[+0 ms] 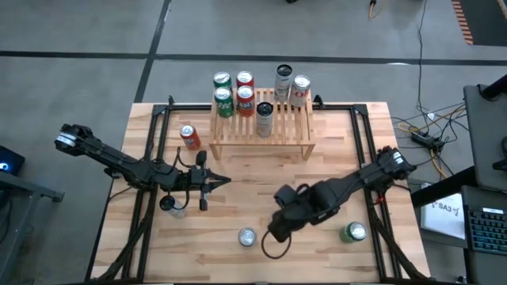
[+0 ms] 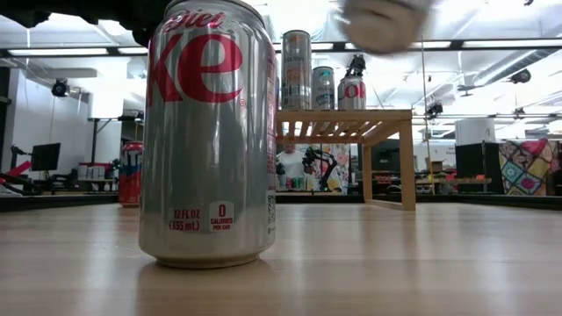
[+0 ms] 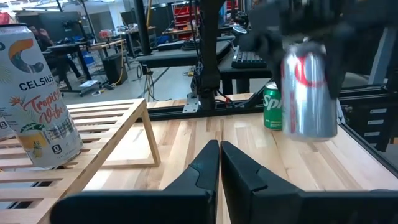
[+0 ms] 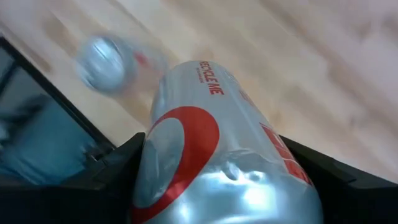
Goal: Place canned beverage on shelf
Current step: Put the red silver soda can aligned with the other red silver soda can on the shelf
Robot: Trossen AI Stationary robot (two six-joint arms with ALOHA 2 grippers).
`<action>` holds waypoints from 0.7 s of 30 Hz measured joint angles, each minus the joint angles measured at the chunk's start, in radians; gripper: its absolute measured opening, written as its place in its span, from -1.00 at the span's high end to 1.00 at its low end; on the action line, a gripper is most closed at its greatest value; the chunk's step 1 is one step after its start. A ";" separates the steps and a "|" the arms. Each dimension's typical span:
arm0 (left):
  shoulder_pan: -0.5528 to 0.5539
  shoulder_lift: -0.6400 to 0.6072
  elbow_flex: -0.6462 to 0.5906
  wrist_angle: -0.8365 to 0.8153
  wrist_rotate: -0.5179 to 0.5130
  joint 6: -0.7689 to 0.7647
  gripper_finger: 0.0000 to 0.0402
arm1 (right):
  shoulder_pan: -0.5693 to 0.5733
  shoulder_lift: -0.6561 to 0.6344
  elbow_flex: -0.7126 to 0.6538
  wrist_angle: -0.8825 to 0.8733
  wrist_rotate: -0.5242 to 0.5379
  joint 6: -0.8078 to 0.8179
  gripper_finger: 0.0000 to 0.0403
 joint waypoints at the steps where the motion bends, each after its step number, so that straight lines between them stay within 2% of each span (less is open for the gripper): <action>1: 0.000 0.000 0.000 0.000 0.000 0.000 1.00 | -0.008 0.000 0.027 0.001 0.026 -0.028 -0.43; 8: 0.000 0.000 0.000 0.000 0.000 0.000 1.00 | -0.062 0.000 0.214 -0.010 0.112 -0.243 -0.43; 13: 0.000 0.000 0.000 0.000 0.000 0.000 1.00 | -0.104 -0.001 0.321 -0.051 0.086 -0.418 -0.43; 18: 0.000 0.000 0.000 0.017 0.000 0.017 1.00 | -0.142 -0.001 0.400 -0.258 0.029 -0.545 -0.43; 21: 0.000 0.000 0.000 0.054 0.000 0.037 1.00 | -0.180 -0.014 0.402 -0.233 0.034 -0.614 -0.43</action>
